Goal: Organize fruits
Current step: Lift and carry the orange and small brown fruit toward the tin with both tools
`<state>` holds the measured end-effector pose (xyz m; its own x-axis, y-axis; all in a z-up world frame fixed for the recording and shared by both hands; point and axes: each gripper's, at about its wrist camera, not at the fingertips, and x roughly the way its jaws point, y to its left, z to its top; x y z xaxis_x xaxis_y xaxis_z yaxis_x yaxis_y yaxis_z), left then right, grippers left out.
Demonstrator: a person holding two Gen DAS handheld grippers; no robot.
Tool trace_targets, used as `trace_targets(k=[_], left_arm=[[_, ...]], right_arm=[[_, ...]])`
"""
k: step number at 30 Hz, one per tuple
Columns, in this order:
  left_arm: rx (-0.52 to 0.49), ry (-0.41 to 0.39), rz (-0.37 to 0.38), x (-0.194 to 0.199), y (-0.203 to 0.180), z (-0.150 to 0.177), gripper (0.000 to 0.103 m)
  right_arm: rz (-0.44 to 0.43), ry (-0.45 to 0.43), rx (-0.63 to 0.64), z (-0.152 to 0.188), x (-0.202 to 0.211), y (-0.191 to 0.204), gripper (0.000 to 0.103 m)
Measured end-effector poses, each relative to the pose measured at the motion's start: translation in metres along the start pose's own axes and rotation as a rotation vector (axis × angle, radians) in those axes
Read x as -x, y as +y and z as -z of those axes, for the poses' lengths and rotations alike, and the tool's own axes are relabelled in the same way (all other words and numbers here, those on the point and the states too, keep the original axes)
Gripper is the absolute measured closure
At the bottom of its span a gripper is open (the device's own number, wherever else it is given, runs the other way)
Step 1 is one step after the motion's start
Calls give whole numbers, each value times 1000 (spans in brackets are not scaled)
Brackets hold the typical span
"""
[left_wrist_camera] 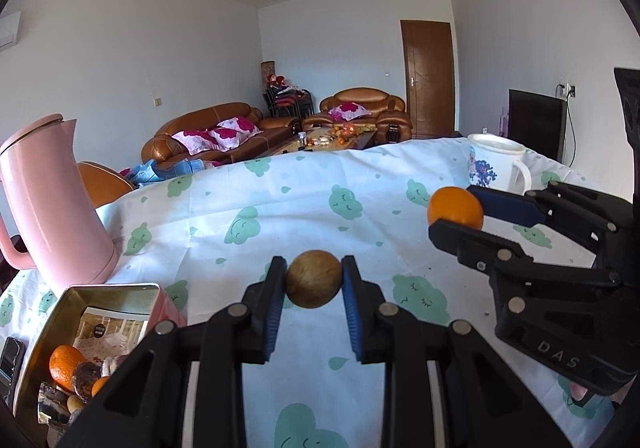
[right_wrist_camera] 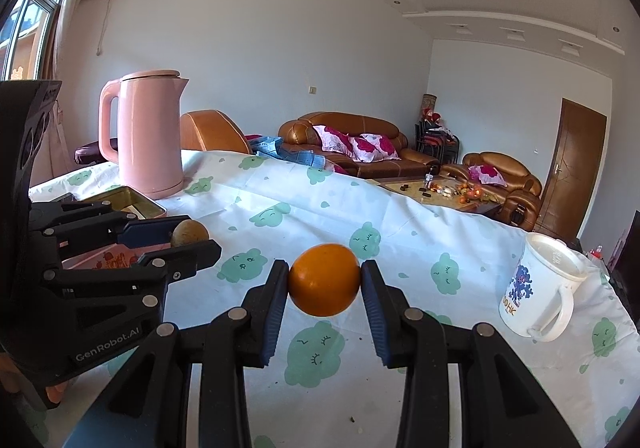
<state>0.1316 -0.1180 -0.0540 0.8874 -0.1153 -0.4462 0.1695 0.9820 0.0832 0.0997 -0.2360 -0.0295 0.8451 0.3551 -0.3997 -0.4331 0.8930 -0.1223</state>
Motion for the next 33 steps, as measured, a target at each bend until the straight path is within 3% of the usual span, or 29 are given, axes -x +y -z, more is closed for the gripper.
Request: trace_targets(k=[14, 33], left_arm=[[-13, -61, -23, 18, -3, 4, 74], [-2, -77, 5, 37, 5, 12, 74]], right_arm=[[-10, -57, 16, 3, 14, 6, 64], [-34, -80, 12, 4, 29, 17, 64]])
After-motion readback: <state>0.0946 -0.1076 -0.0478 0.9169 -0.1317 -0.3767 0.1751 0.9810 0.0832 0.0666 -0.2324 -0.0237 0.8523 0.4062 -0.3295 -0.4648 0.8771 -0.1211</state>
